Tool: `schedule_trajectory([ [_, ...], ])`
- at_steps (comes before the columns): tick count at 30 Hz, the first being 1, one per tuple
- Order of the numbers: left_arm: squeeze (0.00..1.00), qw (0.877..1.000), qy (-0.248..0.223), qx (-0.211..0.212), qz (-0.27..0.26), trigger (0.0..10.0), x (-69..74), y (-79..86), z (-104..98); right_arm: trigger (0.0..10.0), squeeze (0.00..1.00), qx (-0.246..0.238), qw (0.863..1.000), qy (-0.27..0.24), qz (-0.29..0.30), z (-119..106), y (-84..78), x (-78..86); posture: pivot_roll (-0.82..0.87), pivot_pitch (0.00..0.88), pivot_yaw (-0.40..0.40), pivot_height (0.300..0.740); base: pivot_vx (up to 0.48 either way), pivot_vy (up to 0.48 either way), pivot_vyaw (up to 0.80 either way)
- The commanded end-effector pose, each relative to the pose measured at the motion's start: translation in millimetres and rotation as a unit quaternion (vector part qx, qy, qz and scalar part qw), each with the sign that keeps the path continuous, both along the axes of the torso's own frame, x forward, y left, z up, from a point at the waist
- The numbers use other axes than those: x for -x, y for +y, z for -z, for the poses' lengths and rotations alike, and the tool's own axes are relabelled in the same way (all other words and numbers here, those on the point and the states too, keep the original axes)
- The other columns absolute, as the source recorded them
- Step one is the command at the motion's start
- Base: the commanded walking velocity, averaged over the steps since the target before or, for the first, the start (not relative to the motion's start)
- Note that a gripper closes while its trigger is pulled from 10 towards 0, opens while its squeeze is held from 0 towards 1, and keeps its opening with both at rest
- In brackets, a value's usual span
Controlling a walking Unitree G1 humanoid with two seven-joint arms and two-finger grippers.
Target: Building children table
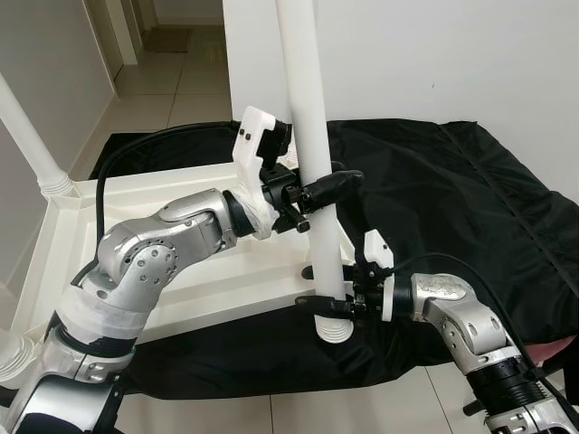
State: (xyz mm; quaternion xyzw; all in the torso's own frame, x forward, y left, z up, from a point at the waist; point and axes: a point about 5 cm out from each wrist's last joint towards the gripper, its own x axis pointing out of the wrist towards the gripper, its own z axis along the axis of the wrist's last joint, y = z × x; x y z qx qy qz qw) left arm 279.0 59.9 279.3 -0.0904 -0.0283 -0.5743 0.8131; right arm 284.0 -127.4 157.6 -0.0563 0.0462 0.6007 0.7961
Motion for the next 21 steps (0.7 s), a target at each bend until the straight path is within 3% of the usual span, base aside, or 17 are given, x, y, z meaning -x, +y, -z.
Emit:
schedule_trajectory([
  [1,0.0,0.986,-0.065,-0.015,0.153,10.0,16.7,-5.1,-12.7,10.0,1.0,-0.016,0.999,-0.014,0.031,-9.0,-0.7,-8.6,-0.02,0.0,0.028,0.74,0.0,0.0,0.0],
  [2,0.0,0.986,-0.065,-0.015,0.153,10.0,16.7,-5.1,-12.7,10.0,1.0,-0.016,0.999,-0.014,0.031,-9.0,-0.7,-8.6,-0.02,0.0,0.028,0.74,0.0,0.0,0.0],
  [3,0.0,0.989,-0.058,-0.024,0.132,10.0,12.8,-4.0,-15.1,10.0,0.0,-0.024,0.999,-0.02,0.043,-12.0,0.9,-11.2,-0.02,0.0,0.029,0.74,0.0,0.0,0.0],
  [5,0.0,0.989,-0.058,-0.024,0.132,10.0,12.8,-4.0,-15.1,10.0,0.0,-0.024,0.999,-0.02,0.043,-12.0,0.9,-11.2,-0.02,0.0,0.029,0.74,0.0,0.0,0.0],
  [8,0.0,0.994,-0.056,-0.043,0.085,10.0,4.7,-1.3,-20.4,10.0,0.0,-0.041,0.997,-0.028,0.063,-16.6,4.7,-13.8,-0.02,0.0,0.028,0.74,0.0,0.0,0.0],
  [11,0.0,0.994,-0.056,-0.043,0.085,10.0,4.7,-1.3,-20.4,10.0,0.0,-0.041,0.997,-0.028,0.063,-16.6,4.7,-13.8,-0.02,0.0,0.028,0.74,0.0,0.0,0.0],
  [13,0.0,0.997,-0.056,-0.05,0.001,10.0,-11.7,2.0,-34.0,10.0,0.0,-0.067,0.99,-0.047,0.114,-23.3,12.5,-20.1,-0.01,0.0,0.028,0.74,0.0,0.0,0.0],
  [14,0.0,0.997,-0.056,-0.05,0.001,10.0,-11.7,2.0,-34.0,10.0,0.0,-0.067,0.99,-0.047,0.114,-23.3,12.5,-20.1,-0.01,0.0,0.028,0.74,0.0,0.0,0.0],
  [15,0.0,0.997,-0.042,-0.044,-0.037,10.0,-20.1,3.3,-40.9,10.0,0.0,-0.079,0.985,-0.056,0.146,-26.4,18.2,-24.6,-0.02,0.0,0.031,0.74,0.0,0.0,0.0],
  [21,0.0,0.996,-0.018,-0.026,-0.089,10.0,-31.6,3.7,-51.3,10.0,0.0,-0.089,0.976,-0.065,0.19,-29.8,29.1,-30.3,-0.02,0.0,0.031,0.74,0.0,0.0,0.0],
])
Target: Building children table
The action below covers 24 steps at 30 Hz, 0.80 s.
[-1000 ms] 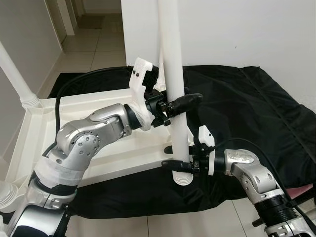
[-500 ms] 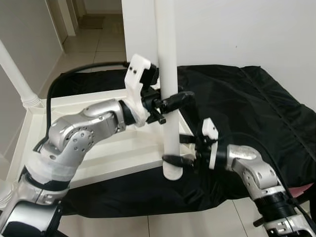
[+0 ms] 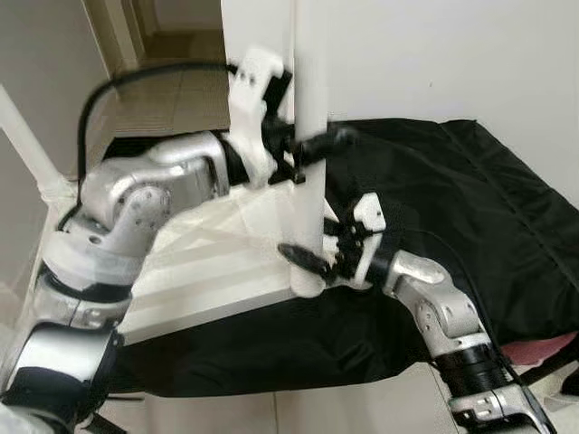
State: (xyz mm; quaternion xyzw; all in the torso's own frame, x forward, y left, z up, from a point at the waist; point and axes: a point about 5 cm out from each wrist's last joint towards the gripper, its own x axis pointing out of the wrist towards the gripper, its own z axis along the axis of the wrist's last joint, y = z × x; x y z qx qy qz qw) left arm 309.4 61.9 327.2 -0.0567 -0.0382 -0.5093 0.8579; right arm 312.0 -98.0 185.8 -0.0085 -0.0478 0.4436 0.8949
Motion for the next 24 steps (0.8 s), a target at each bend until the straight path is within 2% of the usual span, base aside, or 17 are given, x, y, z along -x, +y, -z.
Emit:
schedule_trajectory([
  [1,0.0,0.999,0.008,0.009,-0.031,10.0,-6.2,0.8,-7.6,10.0,0.0,0.003,1.0,-0.011,0.024,-3.7,6.9,-3.9,-0.02,0.0,0.031,0.74,0.0,0.0,0.0],
  [6,0.0,0.998,0.0,0.03,-0.062,10.0,-11.4,-5.8,-20.6,10.0,0.0,-0.009,0.998,-0.026,0.063,-11.7,20.1,-10.8,-0.02,0.0,0.028,0.74,0.0,0.0,0.0],
  [9,0.0,0.997,-0.008,0.032,-0.066,10.0,-11.4,-7.5,-23.7,10.0,0.0,-0.012,0.997,-0.029,0.072,-13.7,21.3,-12.8,-0.02,0.0,0.028,0.74,0.0,0.0,0.0],
  [10,0.0,0.996,-0.016,0.051,-0.075,10.0,-12.0,-15.2,-29.6,10.0,0.0,-0.021,0.994,-0.038,0.1,-21.2,26.7,-18.2,-0.02,0.0,0.027,0.74,0.0,0.0,0.0],
  [12,0.0,0.994,-0.024,0.063,-0.088,10.0,-12.1,-20.9,-31.6,10.0,0.0,-0.02,0.99,-0.051,0.134,-27.1,32.1,-21.9,-0.02,0.0,0.027,0.74,0.0,0.0,0.0],
  [14,0.0,0.993,-0.025,0.064,-0.091,10.0,-12.4,-22.1,-32.3,10.0,0.0,-0.02,0.988,-0.054,0.146,-28.2,33.7,-22.7,-0.02,0.0,0.027,0.74,0.0,0.0,0.0],
  [17,0.0,0.991,-0.033,0.058,-0.118,10.0,-15.2,-26.1,-32.9,10.0,0.0,-0.009,0.977,-0.048,0.209,-26.5,38.1,-27.1,-0.02,0.0,0.014,0.74,0.0,0.0,0.0],
  [21,0.0,0.989,-0.041,0.055,-0.133,10.0,-16.2,-27.3,-33.4,10.0,0.0,-0.005,0.973,-0.048,0.224,-25.3,40.3,-27.7,-0.02,0.0,0.012,0.74,0.0,0.0,0.0],
  [22,0.0,0.984,-0.06,0.031,-0.162,10.0,-19.4,-32.2,-29.8,10.0,0.0,0.006,0.965,-0.048,0.257,-22.5,44.6,-30.3,-0.01,0.0,0.008,0.74,0.0,0.0,0.0],
  [24,0.0,0.983,-0.065,0.023,-0.172,10.0,-20.7,-34.2,-28.0,10.0,0.0,0.011,0.961,-0.05,0.271,-21.7,46.0,-31.5,-0.01,0.0,0.008,0.74,0.0,0.0,0.0],
])
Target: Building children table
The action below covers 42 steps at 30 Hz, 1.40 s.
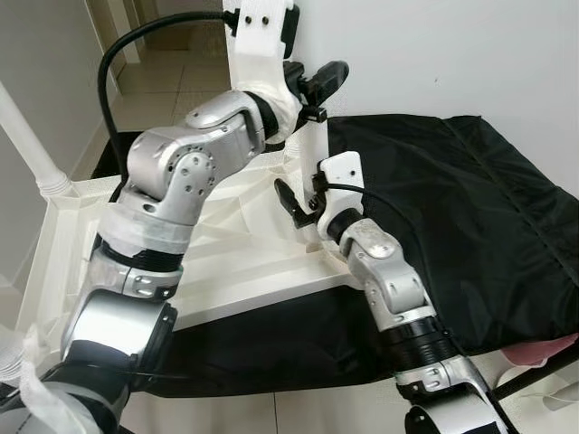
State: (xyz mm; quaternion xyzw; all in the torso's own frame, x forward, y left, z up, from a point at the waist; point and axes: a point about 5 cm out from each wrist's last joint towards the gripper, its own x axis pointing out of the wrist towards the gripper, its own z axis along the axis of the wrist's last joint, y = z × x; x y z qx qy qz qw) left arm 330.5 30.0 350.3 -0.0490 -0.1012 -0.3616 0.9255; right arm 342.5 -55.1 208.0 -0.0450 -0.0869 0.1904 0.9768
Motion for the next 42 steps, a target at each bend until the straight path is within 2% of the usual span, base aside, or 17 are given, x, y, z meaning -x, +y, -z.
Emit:
schedule_trajectory([
  [1,0.0,1.0,-0.017,-0.007,-0.007,10.0,0.4,-2.2,-5.0,10.0,0.0,0.009,1.0,0.001,0.007,0.5,3.1,-0.9,-0.01,0.0,0.008,0.74,0.0,0.0,0.0],
  [12,0.0,0.999,-0.027,-0.018,-0.013,10.0,-0.2,-10.2,-4.2,9.8,0.0,0.028,0.998,-0.013,0.05,-1.2,1.4,-7.5,-0.01,0.0,0.01,0.74,0.0,0.0,0.0],
  [13,0.0,0.999,-0.028,-0.016,-0.013,10.0,-0.5,-11.0,-4.4,3.8,0.0,0.029,0.998,-0.016,0.055,-1.9,0.7,-8.4,-0.01,0.0,0.009,0.74,0.0,0.0,0.0],
  [14,0.0,0.999,-0.03,-0.015,-0.014,10.0,-0.9,-12.0,-4.6,0.0,0.0,0.034,0.997,-0.02,0.06,-1.8,1.2,-8.9,-0.01,0.0,0.009,0.74,0.0,0.0,0.0],
  [23,0.0,0.999,-0.034,-0.014,-0.014,10.0,-1.4,-14.7,-5.1,0.0,0.0,0.03,0.997,-0.013,0.064,3.9,2.8,-7.6,-0.01,0.0,0.005,0.74,0.0,0.0,0.0],
  [24,0.0,0.999,-0.034,-0.016,-0.012,10.0,-1.1,-15.5,-4.9,1.1,0.0,0.031,0.997,-0.011,0.067,5.0,1.9,-7.6,-0.01,0.0,0.005,0.74,0.0,0.0,0.0],
  [25,0.0,0.999,-0.035,-0.015,-0.009,10.0,-0.5,-16.3,-4.9,10.0,0.0,0.032,0.997,-0.009,0.069,5.9,1.3,-7.8,-0.01,0.0,0.002,0.74,0.0,0.0,0.0],
  [28,0.0,0.999,-0.038,-0.015,-0.004,10.0,0.6,-17.2,-4.7,10.0,0.0,0.032,0.997,-0.008,0.067,6.6,1.1,-7.9,-0.01,0.0,-0.001,0.74,0.0,0.0,0.0],
  [29,0.93,0.999,-0.034,-0.006,0.002,10.0,1.2,-17.5,-4.1,10.0,0.0,0.026,0.998,-0.004,0.064,6.9,1.3,-7.7,-0.01,0.0,-0.003,0.74,0.0,0.0,0.0],
  [30,0.93,1.0,-0.03,0.0,0.006,10.0,1.7,-17.5,-3.7,10.0,0.0,0.021,0.998,-0.002,0.062,7.1,1.4,-7.5,-0.01,0.0,-0.003,0.74,0.0,0.0,0.0],
  [31,1.0,1.0,-0.029,0.005,0.012,10.0,2.7,-17.7,-3.4,10.0,0.0,0.019,0.998,-0.001,0.062,7.2,1.2,-7.4,-0.01,0.0,-0.005,0.74,0.0,0.0,0.0],
  [37,1.0,0.999,-0.042,0.005,0.021,10.0,6.7,-18.8,-3.8,10.0,0.0,0.007,0.998,0.006,0.066,7.7,-1.3,-7.8,-0.01,0.0,-0.008,0.74,0.0,0.0,0.0],
  [38,0.8,0.998,-0.05,0.003,0.026,10.0,8.9,-19.6,-3.7,10.0,0.0,-0.002,0.998,0.01,0.067,7.7,-2.2,-8.0,-0.01,0.0,-0.008,0.74,0.0,0.0,0.0],
  [39,0.8,0.998,-0.05,0.003,0.026,10.0,8.9,-19.6,-3.7,10.0,0.0,-0.002,0.998,0.01,0.067,7.7,-2.2,-8.0,-0.01,0.0,-0.008,0.74,0.0,0.0,0.0],
  [40,0.0,0.998,-0.054,0.01,0.035,10.0,12.0,-20.6,-3.8,10.0,0.0,-0.023,0.997,0.02,0.067,7.7,-3.6,-8.3,-0.02,0.0,-0.008,0.74,0.0,0.0,0.0],
  [42,0.0,0.997,-0.058,0.027,0.048,10.0,17.1,-21.3,-4.6,10.0,0.0,-0.037,0.996,0.026,0.072,7.1,-6.8,-8.6,-0.02,0.0,-0.008,0.74,0.0,0.0,0.0],
])
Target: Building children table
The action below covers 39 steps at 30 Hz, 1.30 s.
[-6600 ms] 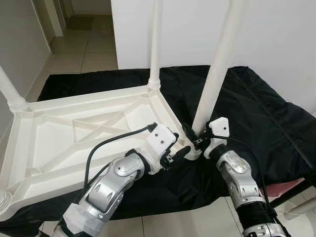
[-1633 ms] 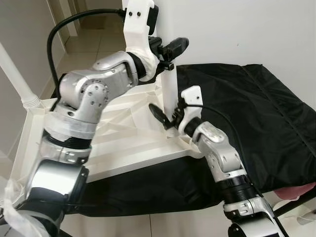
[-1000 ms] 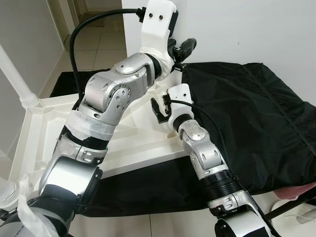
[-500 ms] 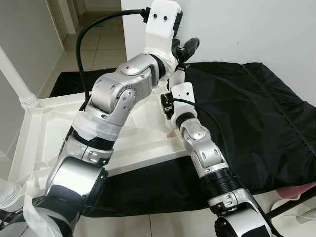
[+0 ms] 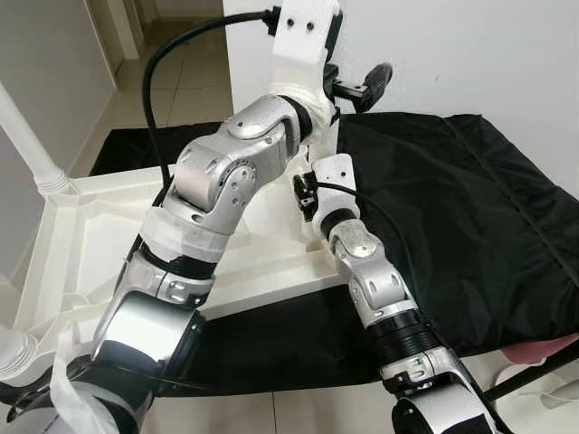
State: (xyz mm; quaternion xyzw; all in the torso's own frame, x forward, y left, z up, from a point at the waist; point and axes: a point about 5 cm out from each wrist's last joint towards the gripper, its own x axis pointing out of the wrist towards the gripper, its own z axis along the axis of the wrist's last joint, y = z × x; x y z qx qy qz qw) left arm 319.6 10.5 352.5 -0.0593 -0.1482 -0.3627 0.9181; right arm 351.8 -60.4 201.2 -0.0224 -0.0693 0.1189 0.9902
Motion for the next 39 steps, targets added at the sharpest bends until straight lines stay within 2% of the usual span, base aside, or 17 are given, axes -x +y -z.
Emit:
schedule_trajectory([
  [1,0.0,0.999,-0.02,0.006,0.048,10.0,7.8,-1.6,-2.6,10.0,0.0,-0.023,1.0,0.01,0.003,0.6,-3.4,0.6,-0.02,0.0,-0.008,0.74,0.0,0.0,0.0],
  [8,0.0,0.998,-0.031,0.028,0.039,10.0,10.4,3.8,-1.8,10.0,0.0,-0.042,0.999,0.018,0.02,1.5,-13.4,-1.2,-0.02,0.0,-0.009,0.74,0.0,0.0,0.0],
  [13,0.0,0.998,-0.027,0.049,0.039,10.0,13.3,15.2,5.0,10.0,0.0,-0.041,0.997,0.014,0.061,2.2,-30.9,-4.6,-0.03,0.0,-0.01,0.74,0.0,0.0,0.0],
  [21,0.0,0.998,-0.013,0.052,0.031,10.0,14.3,21.1,16.1,10.0,0.0,-0.044,0.995,0.013,0.083,2.5,-42.8,-5.9,-0.02,0.0,-0.011,0.74,0.0,0.0,0.0],
  [30,0.0,0.999,0.023,0.04,-0.01,10.0,10.0,33.0,46.7,10.0,0.0,-0.036,0.993,-0.002,0.111,3.2,-61.6,-2.6,-0.02,0.0,-0.014,0.74,0.0,0.0,0.0],
  [32,0.0,0.998,0.048,0.024,-0.033,10.0,4.8,38.1,65.6,10.0,0.0,-0.036,0.991,-0.012,0.127,2.7,-70.1,-0.7,-0.02,0.0,-0.013,0.74,0.0,0.0,0.0],
  [35,0.0,0.998,0.052,0.02,-0.037,10.0,4.1,38.7,69.5,10.0,0.0,-0.037,0.991,-0.014,0.131,2.4,-71.8,-0.4,-0.02,0.0,-0.013,0.74,0.0,0.0,0.0],
  [39,0.0,0.995,0.082,0.015,-0.046,10.0,0.3,39.3,87.0,10.0,0.0,-0.039,0.988,-0.026,0.15,-1.4,-78.9,0.1,-0.03,0.0,-0.002,0.74,0.0,0.0,0.0],
])
